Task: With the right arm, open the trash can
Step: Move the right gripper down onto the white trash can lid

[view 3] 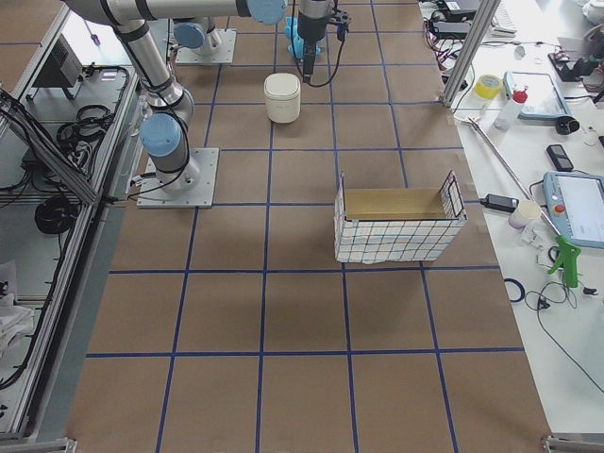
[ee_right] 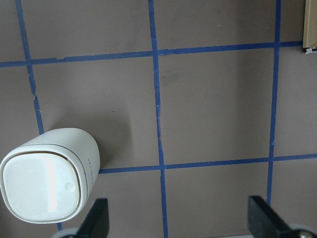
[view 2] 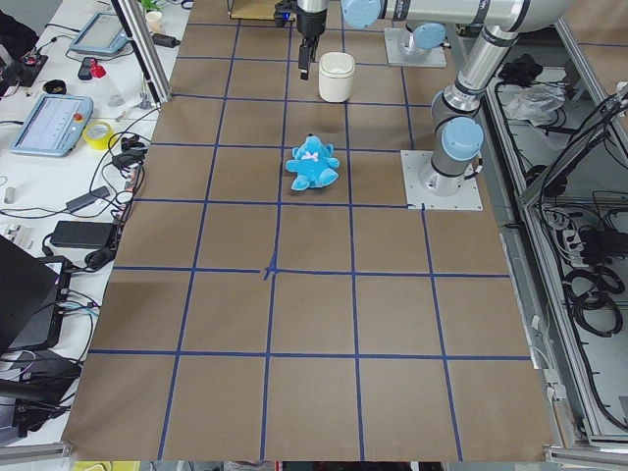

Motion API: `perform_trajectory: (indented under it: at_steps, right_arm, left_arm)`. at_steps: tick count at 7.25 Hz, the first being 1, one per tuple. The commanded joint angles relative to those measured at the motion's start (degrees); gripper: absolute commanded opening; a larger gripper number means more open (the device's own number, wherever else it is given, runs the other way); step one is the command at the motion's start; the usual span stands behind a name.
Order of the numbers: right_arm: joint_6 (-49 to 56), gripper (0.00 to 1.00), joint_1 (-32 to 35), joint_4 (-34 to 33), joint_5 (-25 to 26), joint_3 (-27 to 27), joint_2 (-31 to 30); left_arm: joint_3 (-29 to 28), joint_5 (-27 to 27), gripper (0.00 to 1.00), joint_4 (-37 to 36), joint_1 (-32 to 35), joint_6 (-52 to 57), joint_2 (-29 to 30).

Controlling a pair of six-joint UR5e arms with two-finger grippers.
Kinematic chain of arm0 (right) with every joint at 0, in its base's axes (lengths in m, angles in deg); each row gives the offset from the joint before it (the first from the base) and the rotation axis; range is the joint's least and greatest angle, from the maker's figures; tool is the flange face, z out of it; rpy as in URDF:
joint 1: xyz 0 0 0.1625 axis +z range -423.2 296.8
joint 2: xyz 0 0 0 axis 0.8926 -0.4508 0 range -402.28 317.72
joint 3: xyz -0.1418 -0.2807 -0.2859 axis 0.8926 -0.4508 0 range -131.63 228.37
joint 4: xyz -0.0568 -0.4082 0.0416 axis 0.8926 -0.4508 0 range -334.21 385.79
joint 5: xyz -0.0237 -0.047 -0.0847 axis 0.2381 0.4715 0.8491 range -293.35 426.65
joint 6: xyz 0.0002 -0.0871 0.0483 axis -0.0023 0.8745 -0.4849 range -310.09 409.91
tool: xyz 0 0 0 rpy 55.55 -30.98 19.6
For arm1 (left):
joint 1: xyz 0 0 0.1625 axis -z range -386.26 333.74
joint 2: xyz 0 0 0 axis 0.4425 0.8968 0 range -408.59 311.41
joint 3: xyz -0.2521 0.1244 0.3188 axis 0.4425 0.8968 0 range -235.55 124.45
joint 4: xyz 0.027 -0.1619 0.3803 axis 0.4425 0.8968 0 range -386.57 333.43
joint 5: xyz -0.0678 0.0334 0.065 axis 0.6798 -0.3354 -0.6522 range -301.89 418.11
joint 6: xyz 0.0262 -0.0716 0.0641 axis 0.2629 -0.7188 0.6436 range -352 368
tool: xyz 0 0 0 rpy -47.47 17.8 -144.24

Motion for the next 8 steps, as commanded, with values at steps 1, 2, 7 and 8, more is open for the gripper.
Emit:
perform_trajectory:
  at_steps: [1,2,7,8]
  right_arm:
    - [-1.85,0.90,1.13,-0.43,-0.20,1.38,-0.18]
    - [-3.52,0.80,2.71,-0.79,-0.55,2.34,-0.01]
    - [-14.24,0.18,10.79,-12.17,-3.97,10.59,1.57]
    - [-16.17,0.18,12.55,-15.70,-3.98,12.44,2.19]
  left_arm:
    - [0.00,0.00,1.00,0.00,0.00,0.00,0.00]
    - [0.00,0.00,1.00,0.00,0.00,0.00,0.00]
    - [0.00,0.00,1.00,0.00,0.00,0.00,0.00]
    - [0.00,0.00,1.00,0.00,0.00,0.00,0.00]
